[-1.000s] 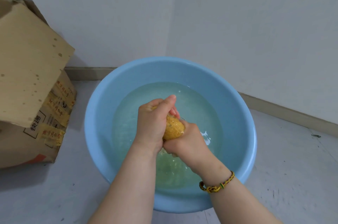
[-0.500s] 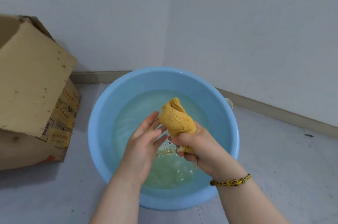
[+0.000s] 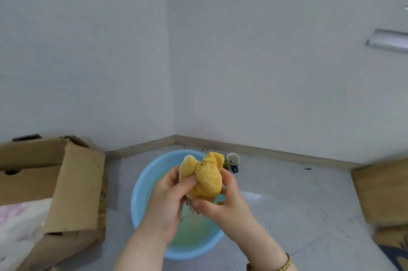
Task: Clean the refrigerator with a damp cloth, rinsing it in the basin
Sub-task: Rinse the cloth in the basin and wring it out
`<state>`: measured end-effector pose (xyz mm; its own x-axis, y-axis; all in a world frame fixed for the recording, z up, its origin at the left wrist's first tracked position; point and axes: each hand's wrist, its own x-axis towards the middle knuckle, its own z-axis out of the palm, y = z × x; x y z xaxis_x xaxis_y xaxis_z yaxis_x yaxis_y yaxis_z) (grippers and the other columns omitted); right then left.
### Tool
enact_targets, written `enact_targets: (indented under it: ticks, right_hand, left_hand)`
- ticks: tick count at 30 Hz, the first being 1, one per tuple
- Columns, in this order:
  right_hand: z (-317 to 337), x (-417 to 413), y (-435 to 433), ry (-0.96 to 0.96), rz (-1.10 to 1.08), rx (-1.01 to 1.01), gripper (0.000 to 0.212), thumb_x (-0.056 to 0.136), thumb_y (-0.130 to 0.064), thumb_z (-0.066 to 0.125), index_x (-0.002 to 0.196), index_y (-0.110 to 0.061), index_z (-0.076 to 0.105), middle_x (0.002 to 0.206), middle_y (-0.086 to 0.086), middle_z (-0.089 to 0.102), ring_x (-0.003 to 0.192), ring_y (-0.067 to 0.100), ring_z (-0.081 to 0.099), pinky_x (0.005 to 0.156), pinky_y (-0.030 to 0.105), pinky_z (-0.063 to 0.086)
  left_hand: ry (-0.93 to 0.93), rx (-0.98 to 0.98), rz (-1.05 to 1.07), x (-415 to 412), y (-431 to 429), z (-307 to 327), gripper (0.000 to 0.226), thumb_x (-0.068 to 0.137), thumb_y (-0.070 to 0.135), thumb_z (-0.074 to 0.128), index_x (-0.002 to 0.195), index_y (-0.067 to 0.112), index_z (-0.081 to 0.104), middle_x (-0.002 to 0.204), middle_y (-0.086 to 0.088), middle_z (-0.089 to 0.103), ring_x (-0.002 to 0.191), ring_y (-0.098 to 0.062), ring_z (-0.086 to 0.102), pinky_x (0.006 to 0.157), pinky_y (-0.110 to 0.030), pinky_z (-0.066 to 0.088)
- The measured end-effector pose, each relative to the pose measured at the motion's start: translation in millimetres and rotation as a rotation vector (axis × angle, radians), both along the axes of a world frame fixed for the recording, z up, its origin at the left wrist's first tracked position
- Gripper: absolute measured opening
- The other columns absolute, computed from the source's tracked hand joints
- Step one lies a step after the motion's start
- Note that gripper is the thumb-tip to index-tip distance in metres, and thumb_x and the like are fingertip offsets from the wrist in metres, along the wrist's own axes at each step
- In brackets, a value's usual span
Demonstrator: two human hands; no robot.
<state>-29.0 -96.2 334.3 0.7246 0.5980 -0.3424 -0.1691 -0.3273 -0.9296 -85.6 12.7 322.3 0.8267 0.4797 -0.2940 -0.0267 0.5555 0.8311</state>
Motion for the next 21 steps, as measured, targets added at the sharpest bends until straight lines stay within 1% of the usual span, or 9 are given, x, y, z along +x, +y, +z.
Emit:
enact_targets:
  ticks: [1, 2, 5, 8, 10, 13, 16, 18, 21]
  right_hand:
    - [11, -7, -5, -0.128, -0.147, -0.019, 0.062, 0.051, -0.039, 0.072, 0.104, -0.034, 0.042, 0.105, -0.013, 0.051, 0.092, -0.003, 0.052, 0.073, 0.008, 0.042]
    - [42, -11, -17, -0.265, -0.312, 0.007, 0.053, 0.052, -0.042, 0.069, 0.097, -0.035, 0.043, 0.103, -0.012, 0.050, 0.092, -0.003, 0.051, 0.073, 0.006, 0.041]
    - [103, -27, -46, -0.461, -0.534, 0.118, 0.030, 0.056, -0.048, 0.059, 0.077, -0.029, 0.051, 0.084, -0.003, 0.056, 0.081, 0.003, 0.056, 0.069, 0.008, 0.044]
    - [147, -41, -78, -0.316, -0.666, 0.232, 0.025, 0.069, -0.034, 0.070, 0.079, -0.017, 0.056, 0.083, 0.004, 0.062, 0.069, -0.002, 0.061, 0.060, 0.009, 0.046]
    - [168, -51, -104, -0.222, -0.736, 0.280, 0.022, 0.075, -0.024, 0.072, 0.084, -0.012, 0.056, 0.081, 0.000, 0.066, 0.069, -0.003, 0.063, 0.064, 0.015, 0.051]
    - [188, -68, -152, -0.113, -0.867, 0.366, 0.025, 0.078, -0.020, 0.071, 0.086, -0.003, 0.056, 0.070, -0.001, 0.067, 0.072, 0.010, 0.067, 0.073, 0.029, 0.056]
    - [203, -82, -195, -0.010, -0.953, 0.453, 0.031, 0.081, -0.026, 0.065, 0.094, 0.000, 0.054, 0.084, 0.010, 0.063, 0.080, 0.019, 0.064, 0.075, 0.032, 0.054]
    - [212, -101, -246, 0.002, -1.040, 0.491, 0.039, 0.081, -0.029, 0.067, 0.104, 0.000, 0.053, 0.097, 0.016, 0.061, 0.088, 0.023, 0.061, 0.075, 0.033, 0.052]
    - [225, -136, -327, -0.025, -1.130, 0.513, 0.020, 0.085, -0.008, 0.055, 0.105, -0.004, 0.052, 0.104, 0.020, 0.061, 0.090, 0.027, 0.060, 0.080, 0.038, 0.050]
  left_hand:
    - [0.023, 0.039, 0.021, 1, -5, 14, 0.013, 0.063, 0.001, 0.071, 0.068, 0.013, 0.069, 0.062, 0.003, 0.068, 0.060, -0.011, 0.063, 0.052, -0.017, 0.051]
    - [0.028, 0.094, 0.006, 7, -15, 46, 0.015, 0.070, -0.002, 0.065, 0.071, 0.013, 0.065, 0.059, 0.004, 0.067, 0.059, -0.011, 0.061, 0.051, -0.016, 0.049]
    - [-0.020, 0.210, -0.048, 12, -48, 112, 0.015, 0.076, -0.007, 0.060, 0.080, 0.008, 0.061, 0.052, 0.006, 0.064, 0.048, -0.003, 0.058, 0.045, -0.013, 0.045]
    - [-0.115, 0.308, -0.129, 6, -88, 160, 0.022, 0.074, -0.008, 0.064, 0.077, 0.014, 0.065, 0.058, 0.007, 0.066, 0.053, -0.004, 0.058, 0.048, -0.010, 0.045]
    - [-0.192, 0.380, -0.203, 0, -116, 178, 0.025, 0.071, -0.004, 0.071, 0.070, 0.021, 0.071, 0.068, 0.010, 0.069, 0.065, -0.003, 0.060, 0.056, -0.010, 0.046]
    - [-0.301, 0.696, -0.275, -10, -163, 199, 0.024, 0.059, 0.029, 0.075, 0.073, 0.047, 0.067, 0.088, 0.034, 0.065, 0.099, 0.009, 0.056, 0.083, -0.016, 0.043]
    - [-0.428, 0.977, -0.322, -24, -212, 209, 0.026, 0.057, 0.047, 0.057, 0.079, 0.062, 0.057, 0.092, 0.048, 0.056, 0.112, 0.020, 0.040, 0.096, -0.025, 0.036]
    - [-0.496, 1.024, -0.424, -39, -264, 214, 0.030, 0.061, 0.046, 0.052, 0.082, 0.067, 0.054, 0.095, 0.053, 0.051, 0.118, 0.022, 0.032, 0.101, -0.025, 0.031]
    - [-0.525, 0.866, -0.654, -69, -337, 223, 0.028, 0.062, 0.036, 0.052, 0.068, 0.062, 0.061, 0.093, 0.051, 0.053, 0.117, 0.027, 0.027, 0.099, -0.011, 0.028]
